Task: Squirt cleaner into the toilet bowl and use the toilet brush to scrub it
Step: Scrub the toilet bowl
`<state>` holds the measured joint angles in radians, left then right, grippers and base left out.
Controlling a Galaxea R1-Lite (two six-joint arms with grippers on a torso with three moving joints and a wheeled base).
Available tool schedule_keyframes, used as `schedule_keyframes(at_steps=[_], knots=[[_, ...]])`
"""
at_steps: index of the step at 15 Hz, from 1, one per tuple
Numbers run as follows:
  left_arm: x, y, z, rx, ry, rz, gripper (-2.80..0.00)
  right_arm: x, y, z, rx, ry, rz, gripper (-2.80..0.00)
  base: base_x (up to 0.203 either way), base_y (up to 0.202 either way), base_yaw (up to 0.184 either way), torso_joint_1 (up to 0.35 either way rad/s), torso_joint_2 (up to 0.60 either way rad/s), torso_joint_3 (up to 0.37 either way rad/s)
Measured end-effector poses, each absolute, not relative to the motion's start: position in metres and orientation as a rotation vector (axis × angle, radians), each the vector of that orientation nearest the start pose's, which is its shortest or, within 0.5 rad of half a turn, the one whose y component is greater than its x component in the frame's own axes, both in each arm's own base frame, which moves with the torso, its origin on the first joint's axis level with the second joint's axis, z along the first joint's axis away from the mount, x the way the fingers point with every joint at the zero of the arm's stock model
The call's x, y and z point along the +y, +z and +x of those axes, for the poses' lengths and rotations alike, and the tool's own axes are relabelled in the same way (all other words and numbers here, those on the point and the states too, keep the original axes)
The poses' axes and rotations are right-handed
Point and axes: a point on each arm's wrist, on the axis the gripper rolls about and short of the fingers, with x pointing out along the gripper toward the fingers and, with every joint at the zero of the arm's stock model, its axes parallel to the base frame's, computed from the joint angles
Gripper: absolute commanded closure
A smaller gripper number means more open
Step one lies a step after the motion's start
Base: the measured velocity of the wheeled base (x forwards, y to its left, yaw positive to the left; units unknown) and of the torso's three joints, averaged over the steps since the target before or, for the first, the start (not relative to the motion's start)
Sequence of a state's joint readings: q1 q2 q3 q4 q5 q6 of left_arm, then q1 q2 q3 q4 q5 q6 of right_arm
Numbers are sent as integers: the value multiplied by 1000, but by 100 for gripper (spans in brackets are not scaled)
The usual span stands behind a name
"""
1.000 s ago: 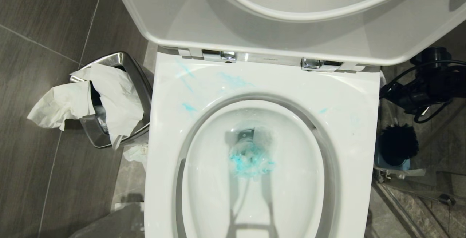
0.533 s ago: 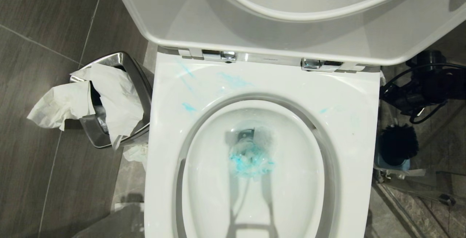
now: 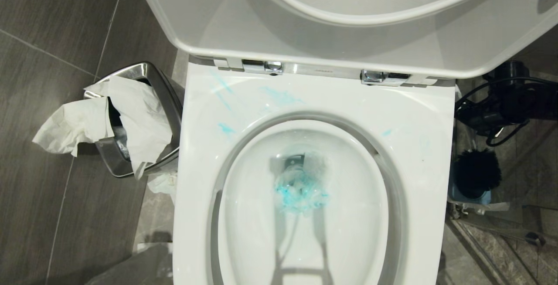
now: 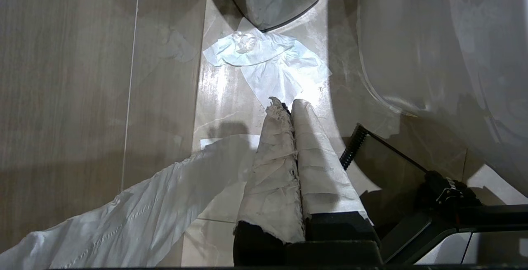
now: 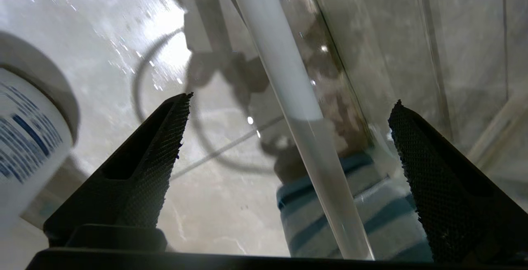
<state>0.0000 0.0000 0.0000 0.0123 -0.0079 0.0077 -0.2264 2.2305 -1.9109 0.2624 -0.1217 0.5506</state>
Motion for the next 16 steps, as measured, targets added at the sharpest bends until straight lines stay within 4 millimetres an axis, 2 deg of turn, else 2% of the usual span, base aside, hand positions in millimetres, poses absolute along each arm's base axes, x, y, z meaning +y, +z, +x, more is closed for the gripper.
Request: schedule_keyframes(at_steps=[8,16], knots=[[0,74,-23,12,-8,8,0,-109,191,458,466,-484,563,-280,0,0,0,0,0,0],[0,74,-23,12,-8,8,0,-114,187,459,470,-471,618,-280,0,0,0,0,0,0]])
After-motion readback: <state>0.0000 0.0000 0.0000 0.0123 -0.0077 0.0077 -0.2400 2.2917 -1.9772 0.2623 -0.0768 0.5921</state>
